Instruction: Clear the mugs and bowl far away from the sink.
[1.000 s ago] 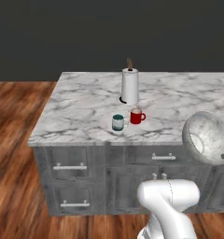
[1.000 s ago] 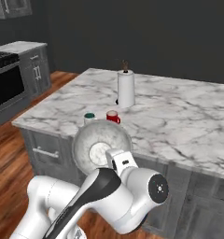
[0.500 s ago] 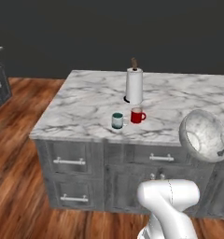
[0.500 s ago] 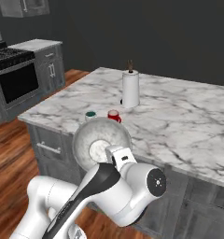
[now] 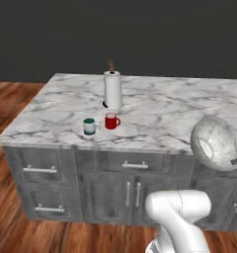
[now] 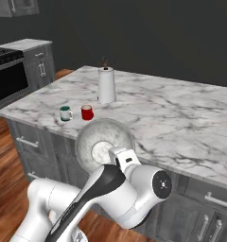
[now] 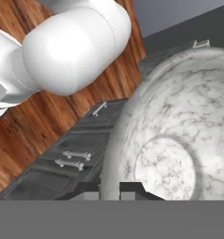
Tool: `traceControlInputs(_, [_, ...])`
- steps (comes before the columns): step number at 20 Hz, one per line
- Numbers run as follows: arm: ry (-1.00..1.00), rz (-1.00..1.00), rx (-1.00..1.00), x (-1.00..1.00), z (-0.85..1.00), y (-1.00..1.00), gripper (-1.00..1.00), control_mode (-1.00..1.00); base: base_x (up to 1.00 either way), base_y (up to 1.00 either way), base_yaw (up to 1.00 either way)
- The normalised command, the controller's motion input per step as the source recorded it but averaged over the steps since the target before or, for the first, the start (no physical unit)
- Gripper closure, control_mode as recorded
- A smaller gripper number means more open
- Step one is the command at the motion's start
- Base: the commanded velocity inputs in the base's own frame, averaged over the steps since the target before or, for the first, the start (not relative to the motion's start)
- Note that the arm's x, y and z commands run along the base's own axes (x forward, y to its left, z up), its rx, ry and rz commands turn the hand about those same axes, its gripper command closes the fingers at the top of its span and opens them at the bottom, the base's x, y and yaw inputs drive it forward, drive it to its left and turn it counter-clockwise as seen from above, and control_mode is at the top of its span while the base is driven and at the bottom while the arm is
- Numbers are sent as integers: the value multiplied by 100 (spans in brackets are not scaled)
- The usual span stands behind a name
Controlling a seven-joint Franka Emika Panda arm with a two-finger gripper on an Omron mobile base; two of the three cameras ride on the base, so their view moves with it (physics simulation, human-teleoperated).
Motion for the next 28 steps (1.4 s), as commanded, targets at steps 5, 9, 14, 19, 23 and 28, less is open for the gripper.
traceControlInputs(5, [0, 0, 0, 0, 0, 0, 100, 100, 8, -5, -4])
traceControlInputs(9, [0, 0, 0, 0, 0, 0, 100, 100, 40, 13, -5])
traceControlInputs(14, [0, 0, 0, 0, 0, 0, 100, 100, 55, 14, -4])
traceControlInputs(19, [0, 0, 0, 0, 0, 0, 100, 100, 74, 10, -8])
traceControlInputs(23, [0, 0, 0, 0, 0, 0, 100, 100, 72, 0, -9])
traceControlInputs(28, [0, 0, 0, 0, 0, 0, 100, 100, 74, 0, -13])
